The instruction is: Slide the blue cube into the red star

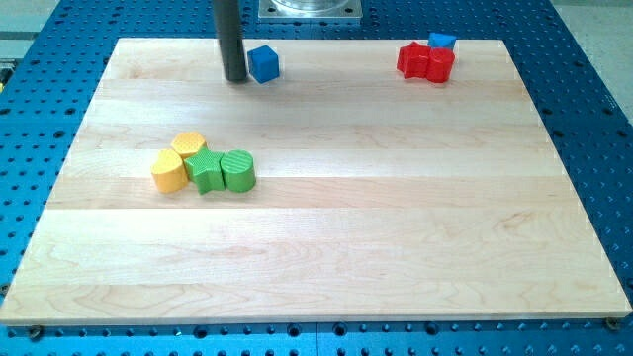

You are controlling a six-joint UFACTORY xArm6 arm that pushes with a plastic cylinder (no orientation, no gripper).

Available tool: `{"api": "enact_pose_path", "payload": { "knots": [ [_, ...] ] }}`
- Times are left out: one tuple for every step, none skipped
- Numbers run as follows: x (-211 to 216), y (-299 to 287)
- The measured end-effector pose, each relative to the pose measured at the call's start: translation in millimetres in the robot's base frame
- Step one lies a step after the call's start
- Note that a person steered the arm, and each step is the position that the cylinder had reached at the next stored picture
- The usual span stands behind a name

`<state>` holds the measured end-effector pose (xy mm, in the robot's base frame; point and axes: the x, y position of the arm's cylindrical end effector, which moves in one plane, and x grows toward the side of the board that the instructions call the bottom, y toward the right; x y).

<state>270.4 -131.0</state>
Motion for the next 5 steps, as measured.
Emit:
{"api": "enact_pose_path", "payload": {
  "knots": [
    [-7,-6],
    [-23,59],
    [-40,131],
    [-46,179],
    [-49,155]
  ]
}}
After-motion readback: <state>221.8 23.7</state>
